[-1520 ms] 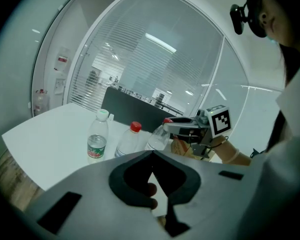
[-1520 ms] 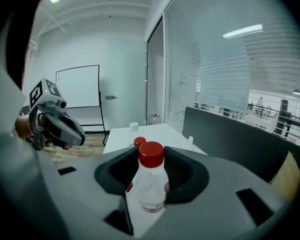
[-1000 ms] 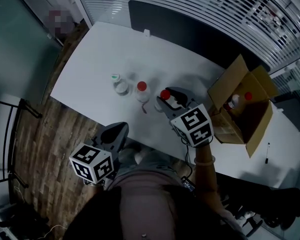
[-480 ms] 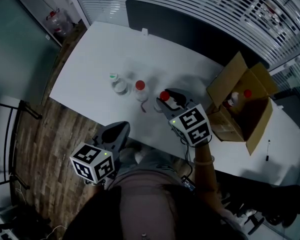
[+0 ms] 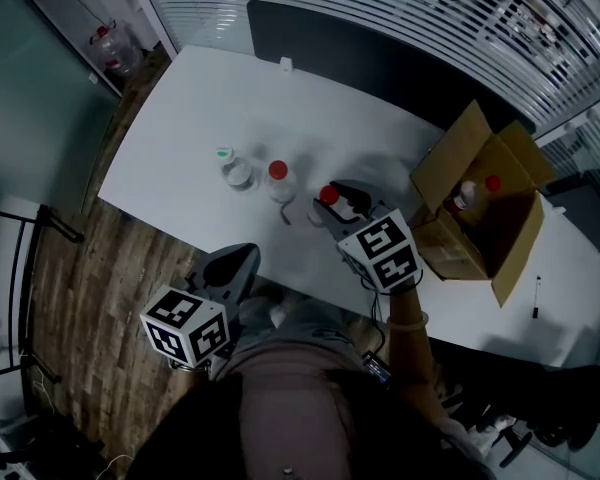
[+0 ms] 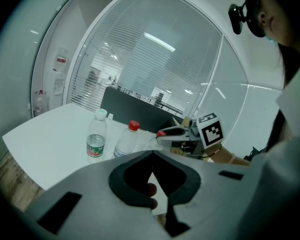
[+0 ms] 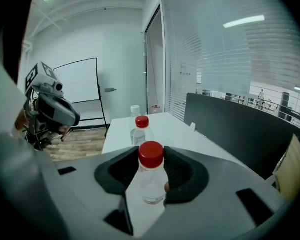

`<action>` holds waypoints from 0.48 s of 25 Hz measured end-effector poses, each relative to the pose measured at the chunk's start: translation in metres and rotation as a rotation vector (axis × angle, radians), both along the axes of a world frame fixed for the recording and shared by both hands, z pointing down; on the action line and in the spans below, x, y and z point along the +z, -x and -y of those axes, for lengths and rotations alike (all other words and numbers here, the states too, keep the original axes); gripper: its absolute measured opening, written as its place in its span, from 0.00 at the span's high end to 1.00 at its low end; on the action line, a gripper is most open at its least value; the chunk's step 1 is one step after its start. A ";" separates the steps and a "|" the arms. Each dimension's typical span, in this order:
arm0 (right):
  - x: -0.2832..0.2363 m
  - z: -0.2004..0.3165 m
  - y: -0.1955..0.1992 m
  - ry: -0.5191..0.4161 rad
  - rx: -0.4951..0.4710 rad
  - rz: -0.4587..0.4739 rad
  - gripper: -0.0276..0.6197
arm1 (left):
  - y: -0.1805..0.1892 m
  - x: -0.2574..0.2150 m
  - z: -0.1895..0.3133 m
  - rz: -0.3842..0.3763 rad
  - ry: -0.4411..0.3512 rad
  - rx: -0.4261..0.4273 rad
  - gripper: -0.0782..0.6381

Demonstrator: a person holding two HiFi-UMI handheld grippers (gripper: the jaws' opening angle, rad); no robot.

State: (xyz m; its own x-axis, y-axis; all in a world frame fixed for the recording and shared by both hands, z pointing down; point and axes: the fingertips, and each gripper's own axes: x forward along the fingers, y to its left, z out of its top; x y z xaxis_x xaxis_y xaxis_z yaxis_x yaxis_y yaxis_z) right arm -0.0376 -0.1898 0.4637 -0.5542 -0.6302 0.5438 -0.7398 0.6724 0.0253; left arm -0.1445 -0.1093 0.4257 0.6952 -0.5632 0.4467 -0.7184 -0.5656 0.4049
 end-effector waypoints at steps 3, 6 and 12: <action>0.000 -0.002 0.000 -0.004 0.002 0.012 0.69 | 0.001 -0.001 -0.001 0.001 -0.003 0.001 0.88; -0.006 -0.002 0.001 -0.012 0.010 0.051 0.69 | 0.001 0.000 -0.003 0.002 -0.006 0.001 0.88; -0.009 -0.005 -0.001 -0.009 0.019 0.058 0.69 | 0.001 -0.002 -0.006 -0.002 -0.010 0.004 0.88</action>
State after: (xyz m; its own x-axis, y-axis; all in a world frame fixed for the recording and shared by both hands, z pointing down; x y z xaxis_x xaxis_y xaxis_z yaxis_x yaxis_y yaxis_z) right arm -0.0370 -0.1849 0.4552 -0.5728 -0.6454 0.5053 -0.7526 0.6583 -0.0123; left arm -0.1458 -0.1031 0.4237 0.6981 -0.5649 0.4399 -0.7155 -0.5724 0.4004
